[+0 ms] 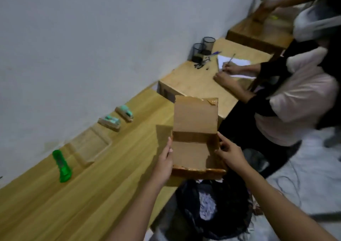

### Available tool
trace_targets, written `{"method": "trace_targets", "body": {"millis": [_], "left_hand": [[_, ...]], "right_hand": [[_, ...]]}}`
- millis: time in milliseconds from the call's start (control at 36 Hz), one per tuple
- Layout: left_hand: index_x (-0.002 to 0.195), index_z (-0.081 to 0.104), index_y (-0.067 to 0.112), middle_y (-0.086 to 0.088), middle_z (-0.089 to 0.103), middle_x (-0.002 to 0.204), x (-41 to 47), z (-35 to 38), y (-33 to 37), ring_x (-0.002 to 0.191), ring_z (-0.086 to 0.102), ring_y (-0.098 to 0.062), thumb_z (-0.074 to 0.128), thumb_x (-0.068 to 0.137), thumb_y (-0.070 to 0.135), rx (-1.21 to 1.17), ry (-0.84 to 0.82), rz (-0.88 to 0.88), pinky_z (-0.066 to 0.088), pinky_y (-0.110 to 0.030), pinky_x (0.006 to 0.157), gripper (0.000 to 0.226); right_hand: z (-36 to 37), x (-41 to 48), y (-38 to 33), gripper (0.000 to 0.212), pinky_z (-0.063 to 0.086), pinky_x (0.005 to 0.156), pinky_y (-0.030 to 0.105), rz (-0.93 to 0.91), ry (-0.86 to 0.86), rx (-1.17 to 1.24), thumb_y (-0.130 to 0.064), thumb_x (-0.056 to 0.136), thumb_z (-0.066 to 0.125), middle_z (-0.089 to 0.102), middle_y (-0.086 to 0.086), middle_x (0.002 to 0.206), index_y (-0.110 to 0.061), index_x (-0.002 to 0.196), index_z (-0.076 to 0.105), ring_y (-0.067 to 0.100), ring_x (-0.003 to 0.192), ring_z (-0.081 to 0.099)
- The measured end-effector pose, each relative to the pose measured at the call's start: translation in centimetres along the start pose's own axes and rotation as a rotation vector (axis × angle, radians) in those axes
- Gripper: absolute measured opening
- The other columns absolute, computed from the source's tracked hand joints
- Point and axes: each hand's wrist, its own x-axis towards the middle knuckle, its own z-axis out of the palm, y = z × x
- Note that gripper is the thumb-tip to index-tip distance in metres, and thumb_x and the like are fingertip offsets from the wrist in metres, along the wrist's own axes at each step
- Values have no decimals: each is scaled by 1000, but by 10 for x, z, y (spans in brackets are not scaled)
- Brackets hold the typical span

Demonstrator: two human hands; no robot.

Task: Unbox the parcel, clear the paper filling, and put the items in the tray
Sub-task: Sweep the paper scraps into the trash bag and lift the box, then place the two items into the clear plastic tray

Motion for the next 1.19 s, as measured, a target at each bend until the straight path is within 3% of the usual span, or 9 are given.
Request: {"method": "trace_targets", "body": {"millis": [139, 194, 250, 389, 444, 500, 639, 1000, 1194], "left_hand": [[143, 22, 41, 4, 28, 152, 16, 92, -12, 138, 29, -15, 32, 101, 29, 103, -244, -17, 26, -35, 116, 45], [146, 21, 36, 9, 47, 129, 18, 125, -19, 111, 47, -5, 30, 101, 27, 167, -302, -48, 38, -23, 94, 47], [146, 19, 35, 10, 49, 114, 20, 151, -29, 89, 47, 2, 29, 102, 26, 210, -326, -87, 38, -21, 82, 47], [147, 20, 31, 7, 57, 112, 37, 180, -72, 83, 51, -5, 30, 102, 23, 212, -302, -257, 43, -30, 83, 47], [149, 16, 25, -4, 41, 145, 45, 183, -85, 118, 50, -19, 29, 102, 26, 374, -328, -299, 37, -35, 103, 49], [150, 14, 18, -4, 20, 157, 51, 183, -98, 142, 24, -23, 28, 102, 29, 575, -340, -339, 25, -35, 115, 51], [145, 29, 9, -9, 28, 153, 58, 186, -119, 140, 29, -26, 39, 99, 30, 719, -365, -333, 27, -34, 113, 52], [143, 34, 15, -3, 35, 150, 63, 162, -57, 135, 37, -21, 42, 97, 36, 637, -423, -84, 32, -31, 107, 51], [133, 47, 19, -3, 46, 141, 72, 93, 0, 126, 47, -24, 45, 95, 37, 481, -275, 36, 39, -34, 102, 42]], "right_hand": [[-63, -21, 85, 63, 44, 78, 25, 199, 117, 57, -5, 83, 62, 61, 5, 111, -23, 139, 38, 15, 95, 55], [-75, -28, 115, 60, 44, 78, 26, 237, 146, 61, -5, 83, 62, 63, 6, 115, -22, 137, 43, 15, 94, 57], [-81, -32, 140, 54, 46, 76, 27, 257, 163, 61, -4, 84, 60, 63, 3, 111, -22, 133, 48, 16, 92, 58], [-74, -28, 191, 49, 50, 92, 39, 339, 51, 101, -11, 89, 56, 61, 3, 120, -26, 134, 45, 22, 110, 58], [-64, -27, 210, 52, 46, 99, 43, 377, -63, 80, -19, 91, 54, 54, 3, 135, -29, 139, 38, 25, 122, 52], [-53, -28, 222, 62, 41, 104, 40, 448, -147, 64, -28, 92, 51, 36, 4, 149, -25, 146, 21, 28, 131, 42], [-36, -33, 235, 69, 33, 100, 24, 519, -246, 2, -29, 94, 51, 26, 9, 153, -10, 147, 11, 26, 136, 34], [-39, -7, 159, 61, 34, 105, 30, 373, -129, -95, -24, 91, 56, 39, 10, 147, -8, 143, 29, 25, 133, 40], [-19, 27, 59, 60, 32, 106, 30, 195, -50, -140, -26, 90, 57, 38, 8, 147, -8, 142, 32, 24, 134, 38]]}}
